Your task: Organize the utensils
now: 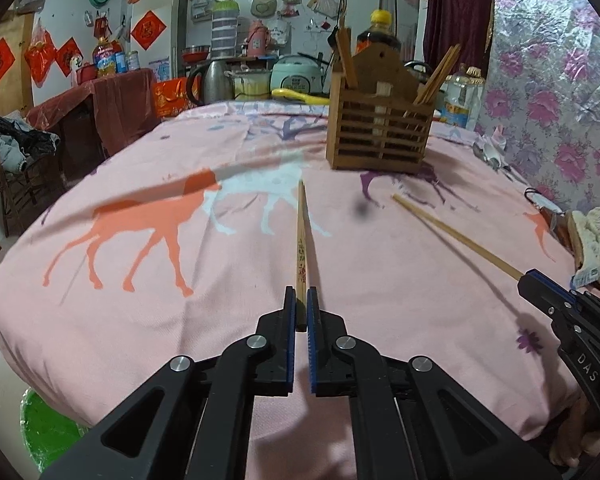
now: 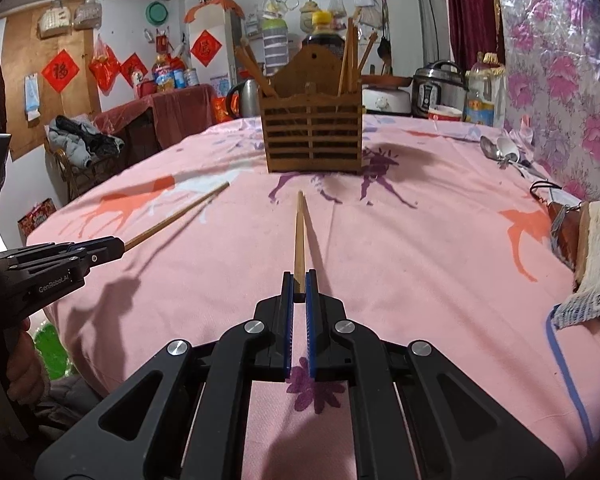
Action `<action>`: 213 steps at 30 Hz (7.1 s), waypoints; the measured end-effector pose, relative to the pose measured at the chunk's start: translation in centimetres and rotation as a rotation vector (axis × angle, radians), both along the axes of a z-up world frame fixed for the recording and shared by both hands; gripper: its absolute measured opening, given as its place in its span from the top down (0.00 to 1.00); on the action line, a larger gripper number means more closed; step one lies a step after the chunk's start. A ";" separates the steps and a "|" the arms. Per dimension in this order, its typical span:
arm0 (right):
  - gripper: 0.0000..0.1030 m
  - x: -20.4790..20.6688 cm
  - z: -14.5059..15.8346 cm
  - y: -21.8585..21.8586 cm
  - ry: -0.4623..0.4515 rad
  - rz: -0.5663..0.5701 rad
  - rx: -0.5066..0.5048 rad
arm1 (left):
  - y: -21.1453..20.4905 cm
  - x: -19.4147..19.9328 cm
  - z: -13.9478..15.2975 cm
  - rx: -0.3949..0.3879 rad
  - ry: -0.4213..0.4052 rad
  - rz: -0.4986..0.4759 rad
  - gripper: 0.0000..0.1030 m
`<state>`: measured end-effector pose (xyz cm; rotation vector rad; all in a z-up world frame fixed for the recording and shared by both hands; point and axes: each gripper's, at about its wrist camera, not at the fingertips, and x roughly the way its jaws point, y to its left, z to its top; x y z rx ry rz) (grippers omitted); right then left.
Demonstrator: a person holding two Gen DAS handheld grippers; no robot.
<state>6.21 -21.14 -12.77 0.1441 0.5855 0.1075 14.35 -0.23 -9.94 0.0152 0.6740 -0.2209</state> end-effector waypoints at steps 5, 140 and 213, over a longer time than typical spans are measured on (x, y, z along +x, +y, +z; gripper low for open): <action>0.94 -0.6 2.3 -0.7 -0.055 -0.013 0.021 | -0.2 -0.8 2.6 -0.015 -0.041 -0.012 0.95; 0.94 25.4 22.9 -5.9 -0.149 0.072 0.028 | -7.0 21.8 21.0 -0.117 -0.202 -0.084 0.50; 0.07 -7.5 18.2 -0.5 -0.380 -0.272 -0.023 | -0.5 -11.8 17.6 -0.021 -0.452 0.189 0.05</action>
